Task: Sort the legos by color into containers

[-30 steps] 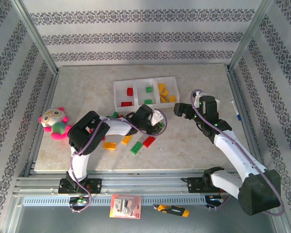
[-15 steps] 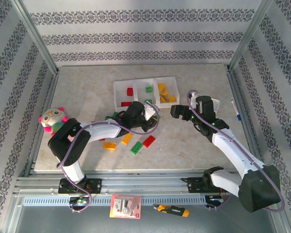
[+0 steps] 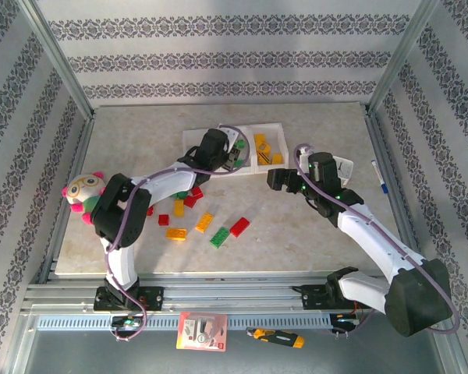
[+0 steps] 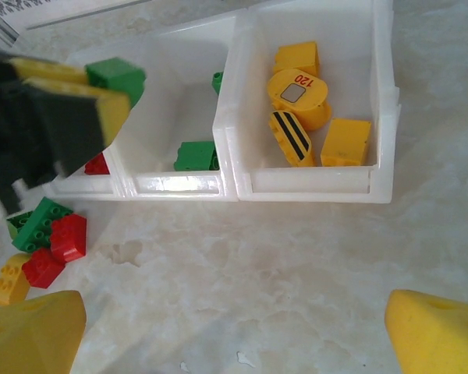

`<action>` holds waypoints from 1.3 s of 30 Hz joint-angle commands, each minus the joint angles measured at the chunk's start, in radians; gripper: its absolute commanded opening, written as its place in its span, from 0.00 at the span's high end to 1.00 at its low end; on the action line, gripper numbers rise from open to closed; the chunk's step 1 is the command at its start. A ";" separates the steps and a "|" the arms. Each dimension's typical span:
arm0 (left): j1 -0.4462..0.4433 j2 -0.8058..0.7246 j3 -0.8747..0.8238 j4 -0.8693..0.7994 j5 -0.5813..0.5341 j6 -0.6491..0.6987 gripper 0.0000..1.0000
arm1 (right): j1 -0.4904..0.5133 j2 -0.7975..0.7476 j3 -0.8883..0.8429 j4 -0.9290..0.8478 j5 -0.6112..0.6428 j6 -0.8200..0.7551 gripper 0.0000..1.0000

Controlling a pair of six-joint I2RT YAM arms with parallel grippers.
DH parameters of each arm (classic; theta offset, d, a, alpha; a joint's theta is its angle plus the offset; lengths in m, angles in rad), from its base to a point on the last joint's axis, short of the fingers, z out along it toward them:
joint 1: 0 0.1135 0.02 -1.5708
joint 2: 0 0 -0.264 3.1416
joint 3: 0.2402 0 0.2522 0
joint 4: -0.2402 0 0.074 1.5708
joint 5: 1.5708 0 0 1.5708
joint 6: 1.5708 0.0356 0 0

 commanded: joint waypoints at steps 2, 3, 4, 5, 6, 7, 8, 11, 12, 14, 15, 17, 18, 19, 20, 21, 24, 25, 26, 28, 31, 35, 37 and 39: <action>0.007 0.093 0.117 -0.140 -0.104 0.012 0.82 | 0.022 -0.011 0.012 0.009 0.029 -0.011 0.02; 0.008 0.103 0.132 -0.149 -0.104 0.011 0.82 | 0.024 -0.016 0.011 0.005 0.032 -0.012 0.02; 0.008 0.112 0.143 -0.154 -0.100 0.009 0.81 | 0.025 -0.022 0.009 0.003 0.035 -0.016 0.02; 0.010 0.116 0.150 -0.154 -0.091 0.007 0.79 | 0.026 -0.027 0.004 0.001 0.036 -0.023 0.02; 0.011 0.115 0.152 -0.150 -0.083 0.007 0.76 | 0.027 -0.035 0.000 0.000 0.038 -0.028 0.02; 0.011 0.112 0.152 -0.144 -0.074 0.007 0.69 | 0.028 -0.042 -0.007 -0.001 0.042 -0.031 0.02; 0.012 0.104 0.149 -0.137 -0.064 0.006 0.58 | 0.028 -0.052 -0.013 -0.002 0.036 -0.038 0.02; 0.011 0.068 0.127 -0.118 -0.028 -0.006 0.29 | 0.028 -0.058 -0.017 -0.014 -0.010 -0.067 0.02; 0.012 0.052 0.113 -0.105 -0.014 -0.010 0.23 | 0.028 -0.052 -0.013 -0.024 -0.029 -0.077 0.02; 0.012 0.014 0.074 -0.078 0.012 -0.008 0.12 | 0.030 -0.028 -0.002 -0.047 -0.077 -0.100 0.02; 0.010 -0.005 0.063 -0.081 0.017 -0.008 0.10 | 0.033 -0.016 0.001 -0.051 -0.096 -0.114 0.02; 0.011 -0.052 0.033 -0.102 0.022 -0.005 0.04 | 0.053 0.010 0.010 -0.062 -0.113 -0.144 0.02; 0.012 -0.076 0.015 -0.110 0.016 -0.008 0.02 | 0.064 0.023 0.017 -0.068 -0.123 -0.161 0.02; 0.011 -0.105 -0.009 -0.117 0.003 -0.017 0.00 | 0.077 0.038 0.026 -0.080 -0.128 -0.177 0.02; 0.012 -0.137 -0.035 -0.126 -0.016 -0.028 0.01 | 0.092 0.056 0.037 -0.087 -0.126 -0.197 0.02; 0.012 -0.165 -0.058 -0.140 -0.036 -0.041 0.01 | 0.105 0.072 0.046 -0.093 -0.123 -0.211 0.02; 0.012 -0.261 -0.133 -0.222 -0.111 -0.101 0.01 | 0.146 0.118 0.073 -0.101 -0.109 -0.247 0.02; 0.011 -0.294 -0.160 -0.258 -0.133 -0.124 0.01 | 0.159 0.131 0.082 -0.100 -0.112 -0.259 0.02; 0.011 -0.328 -0.189 -0.296 -0.155 -0.148 0.01 | 0.173 0.144 0.093 -0.100 -0.114 -0.274 0.02; 0.011 -0.393 -0.250 -0.359 -0.200 -0.193 0.01 | 0.204 0.163 0.114 -0.101 -0.113 -0.313 0.02; 0.014 -0.492 -0.342 -0.428 -0.248 -0.215 0.01 | 0.242 0.193 0.139 -0.088 -0.139 -0.345 0.02; 0.066 -0.588 -0.406 -0.555 -0.232 -0.228 0.01 | 0.290 0.259 0.197 -0.086 -0.192 -0.364 0.02; 0.111 -0.614 -0.422 -0.615 -0.204 -0.220 0.01 | 0.316 0.289 0.235 -0.093 -0.209 -0.371 0.02; 0.174 -0.623 -0.430 -0.679 -0.155 -0.212 0.00 | 0.342 0.314 0.265 -0.086 -0.230 -0.374 0.02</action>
